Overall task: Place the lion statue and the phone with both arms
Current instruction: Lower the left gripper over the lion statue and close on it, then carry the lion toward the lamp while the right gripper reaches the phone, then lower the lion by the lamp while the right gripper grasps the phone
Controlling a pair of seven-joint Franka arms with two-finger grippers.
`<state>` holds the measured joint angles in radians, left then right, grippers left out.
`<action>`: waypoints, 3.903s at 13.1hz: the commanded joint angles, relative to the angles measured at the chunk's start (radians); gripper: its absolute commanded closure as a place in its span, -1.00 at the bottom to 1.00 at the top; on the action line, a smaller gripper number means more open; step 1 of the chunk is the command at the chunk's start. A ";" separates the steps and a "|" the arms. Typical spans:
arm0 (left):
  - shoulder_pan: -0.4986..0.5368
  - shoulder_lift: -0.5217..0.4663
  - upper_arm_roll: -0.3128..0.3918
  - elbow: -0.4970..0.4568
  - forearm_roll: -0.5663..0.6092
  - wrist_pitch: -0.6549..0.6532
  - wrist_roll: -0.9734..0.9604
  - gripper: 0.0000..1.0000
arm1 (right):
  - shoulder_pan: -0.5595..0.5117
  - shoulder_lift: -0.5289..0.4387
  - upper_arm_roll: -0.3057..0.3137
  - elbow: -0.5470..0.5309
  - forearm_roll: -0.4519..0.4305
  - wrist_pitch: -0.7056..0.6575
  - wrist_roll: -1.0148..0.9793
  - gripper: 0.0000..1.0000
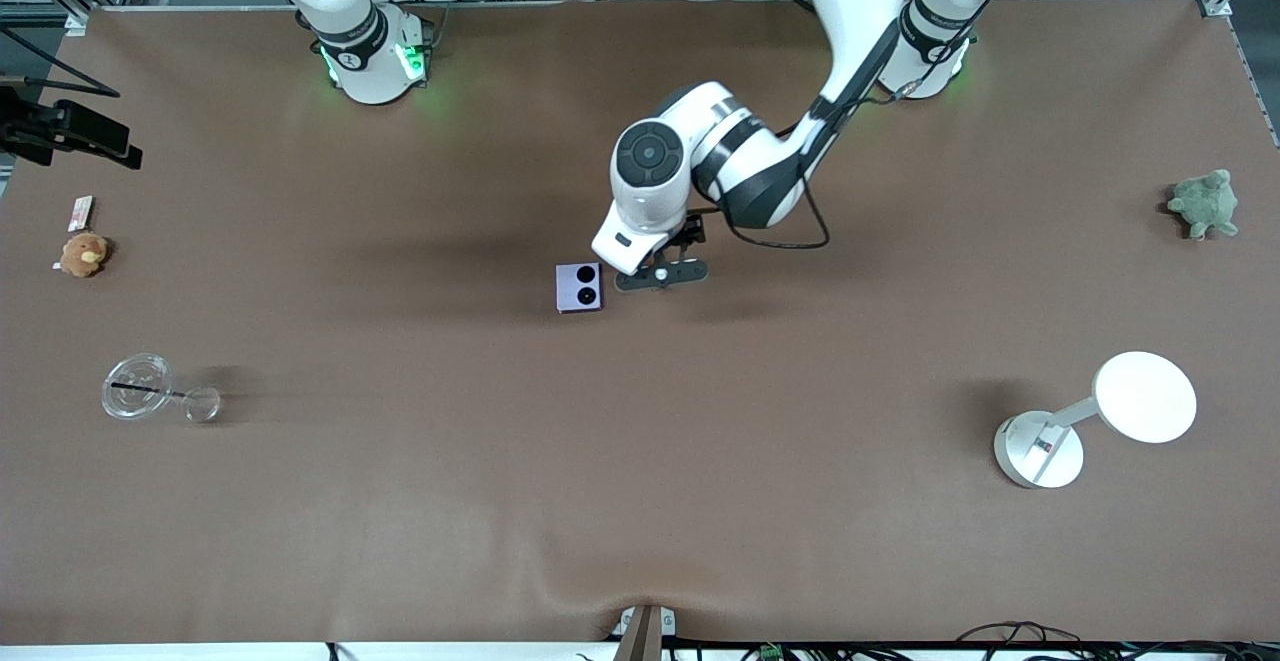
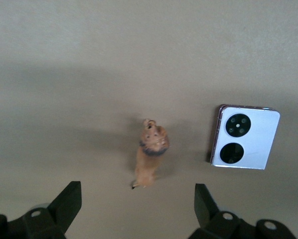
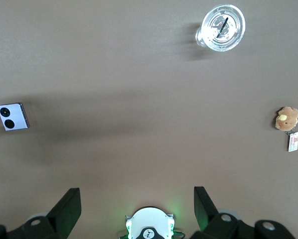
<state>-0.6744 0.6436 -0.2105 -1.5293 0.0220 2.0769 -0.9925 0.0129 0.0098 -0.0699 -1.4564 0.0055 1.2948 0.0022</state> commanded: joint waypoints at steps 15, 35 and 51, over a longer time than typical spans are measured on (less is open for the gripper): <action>-0.027 0.090 0.020 0.069 0.108 0.075 -0.095 1.00 | 0.005 0.038 -0.002 0.024 0.016 -0.014 -0.007 -1.00; 0.539 0.027 0.054 0.083 0.234 0.058 0.405 1.00 | 0.252 0.297 0.001 0.022 0.192 0.126 0.050 -1.00; 0.691 0.122 0.053 0.043 0.234 0.072 0.864 1.00 | 0.579 0.424 0.001 -0.274 0.271 0.712 0.392 -1.00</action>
<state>0.0131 0.7666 -0.1488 -1.4926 0.2321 2.1433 -0.1354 0.5569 0.4335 -0.0591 -1.6744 0.2561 1.9229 0.3897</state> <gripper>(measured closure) 0.639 0.000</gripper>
